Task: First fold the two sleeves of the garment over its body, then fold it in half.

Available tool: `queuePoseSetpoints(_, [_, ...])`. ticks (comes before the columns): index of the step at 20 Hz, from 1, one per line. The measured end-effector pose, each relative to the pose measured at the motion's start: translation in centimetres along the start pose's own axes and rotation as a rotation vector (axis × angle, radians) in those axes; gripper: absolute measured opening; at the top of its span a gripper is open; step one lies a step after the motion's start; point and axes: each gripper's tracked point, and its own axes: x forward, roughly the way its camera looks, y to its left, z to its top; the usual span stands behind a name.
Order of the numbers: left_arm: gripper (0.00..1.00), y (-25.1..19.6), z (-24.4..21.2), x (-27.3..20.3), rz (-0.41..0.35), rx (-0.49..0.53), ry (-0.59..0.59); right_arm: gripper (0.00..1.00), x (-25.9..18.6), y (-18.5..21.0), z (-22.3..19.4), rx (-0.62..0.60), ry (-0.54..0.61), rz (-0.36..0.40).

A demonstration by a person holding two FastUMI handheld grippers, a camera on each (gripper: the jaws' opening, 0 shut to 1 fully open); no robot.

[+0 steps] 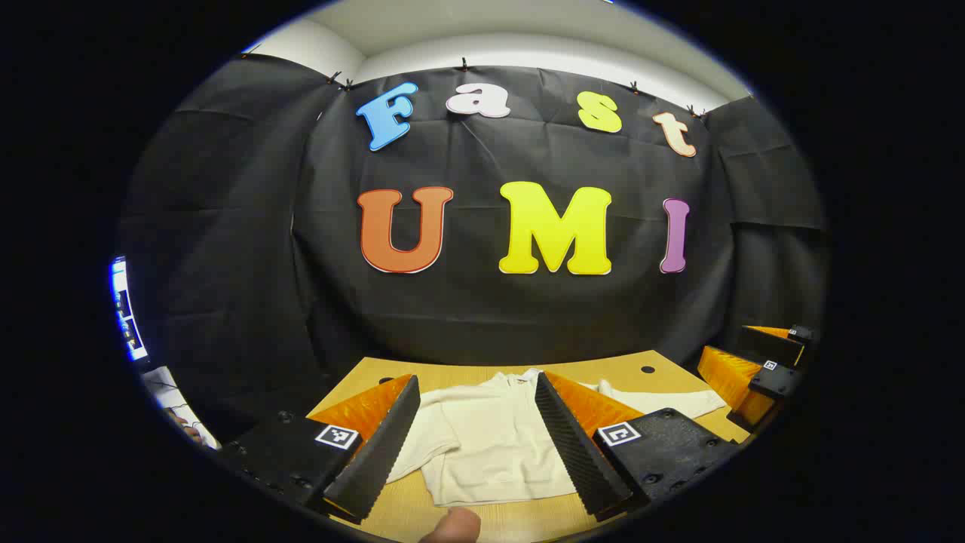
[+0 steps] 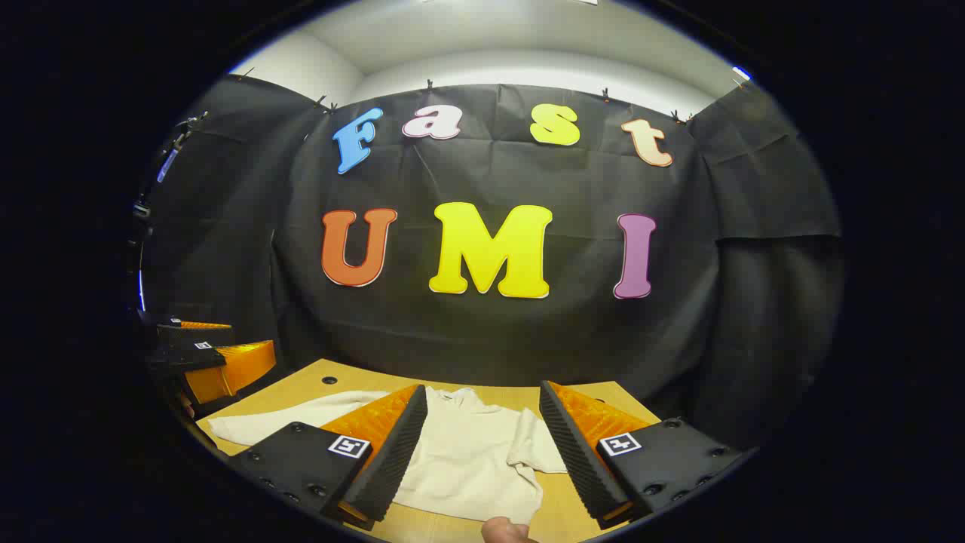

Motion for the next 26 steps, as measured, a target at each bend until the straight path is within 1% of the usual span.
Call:
queuePoseSetpoints(4, [0.99, -0.3, 0.0, 0.5, 0.003, 0.014, -0.002, 0.94, 0.7, -0.6, 0.0, -0.004, -0.001, -0.01])
queuePoseSetpoints(5, [0.94, -0.3, -0.2, 0.6, 0.005, 0.017, -0.003, 0.94, 0.9, -0.9, 0.0, -0.002, 0.0, -0.016])
queuePoseSetpoints(6, [0.99, -0.4, -0.3, 0.6, 0.002, 0.02, 0.0, 0.94, 1.1, -1.1, -0.2, -0.001, 0.002, -0.021])
queuePoseSetpoints(11, [0.99, -0.4, -0.8, 1.4, 0.006, 0.02, 0.017, 0.94, 1.9, -1.2, -0.5, -0.002, 0.013, -0.023])
queuePoseSetpoints(21, [0.99, -0.7, -1.3, 2.6, 0.014, 0.027, 0.028, 0.94, 3.3, -0.7, -0.9, -0.007, 0.027, -0.002])
queuePoseSetpoints(24, [0.99, -1.0, -1.6, 3.1, 0.013, 0.027, 0.035, 0.94, 4.1, -1.8, -0.9, -0.026, 0.019, -0.009])
queuePoseSetpoints(26, [0.99, -1.7, -1.9, 3.4, 0.012, 0.024, 0.044, 0.94, 5.0, -3.8, -1.2, -0.031, 0.022, -0.04])
